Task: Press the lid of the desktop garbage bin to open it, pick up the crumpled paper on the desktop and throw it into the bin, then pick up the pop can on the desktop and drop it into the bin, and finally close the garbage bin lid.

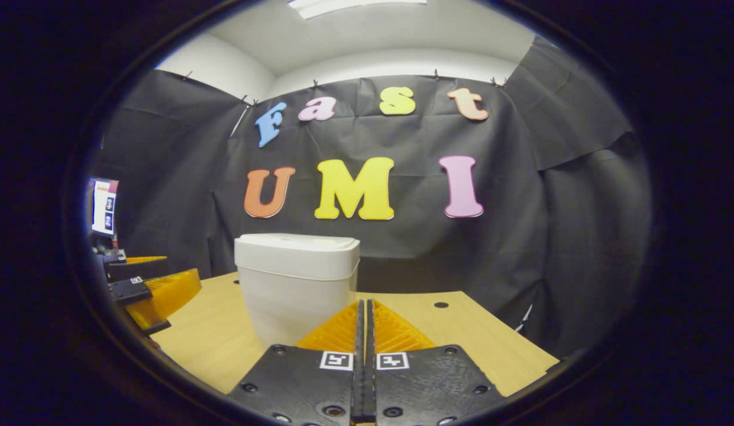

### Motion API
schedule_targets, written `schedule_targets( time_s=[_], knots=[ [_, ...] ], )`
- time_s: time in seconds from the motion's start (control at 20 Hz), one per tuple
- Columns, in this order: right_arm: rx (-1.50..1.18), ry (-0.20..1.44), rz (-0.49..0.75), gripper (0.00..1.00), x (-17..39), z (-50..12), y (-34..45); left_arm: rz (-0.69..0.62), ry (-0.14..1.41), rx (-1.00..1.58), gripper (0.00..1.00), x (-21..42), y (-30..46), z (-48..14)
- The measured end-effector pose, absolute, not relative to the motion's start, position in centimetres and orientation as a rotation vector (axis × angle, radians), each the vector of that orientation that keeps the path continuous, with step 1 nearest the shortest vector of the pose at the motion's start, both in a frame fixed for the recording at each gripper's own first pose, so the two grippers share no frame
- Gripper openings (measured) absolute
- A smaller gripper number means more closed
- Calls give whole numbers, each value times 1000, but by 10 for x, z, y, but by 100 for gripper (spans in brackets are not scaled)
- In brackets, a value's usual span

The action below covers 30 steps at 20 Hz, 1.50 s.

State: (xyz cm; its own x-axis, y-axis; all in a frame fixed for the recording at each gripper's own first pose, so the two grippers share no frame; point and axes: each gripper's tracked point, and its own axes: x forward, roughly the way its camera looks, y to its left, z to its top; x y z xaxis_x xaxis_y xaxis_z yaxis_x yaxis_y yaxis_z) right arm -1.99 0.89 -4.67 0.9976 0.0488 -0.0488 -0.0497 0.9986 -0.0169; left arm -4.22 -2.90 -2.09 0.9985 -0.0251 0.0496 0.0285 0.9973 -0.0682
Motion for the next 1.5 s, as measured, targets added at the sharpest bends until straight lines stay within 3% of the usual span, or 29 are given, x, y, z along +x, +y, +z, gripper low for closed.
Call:
schedule_targets(
  time_s=[0.25, 0.3, 0.35, 0.5, 0.6, 1.5],
  knots=[
    [-18, 11, 27, 0, -25, -40, 8, -18, -48, -70, 99, -40, -29, -21],
    [-11, 7, 22, 19, -25, -40, 9, -17, -47, -71, 99, -38, -29, -21],
    [-9, 3, 27, 24, -26, -39, 9, -18, -47, -71, 99, -38, -31, -22],
    [-13, 0, 14, 86, -29, -40, 7, -18, -45, -66, 99, -37, -32, -22],
    [-3, 14, -9, 96, -27, -45, 3, -13, -47, -64, 99, -37, -33, -20],
    [10, -35, -48, 95, -34, -27, -5, 10, -67, -59, 99, -30, -25, -10]
  ],
)
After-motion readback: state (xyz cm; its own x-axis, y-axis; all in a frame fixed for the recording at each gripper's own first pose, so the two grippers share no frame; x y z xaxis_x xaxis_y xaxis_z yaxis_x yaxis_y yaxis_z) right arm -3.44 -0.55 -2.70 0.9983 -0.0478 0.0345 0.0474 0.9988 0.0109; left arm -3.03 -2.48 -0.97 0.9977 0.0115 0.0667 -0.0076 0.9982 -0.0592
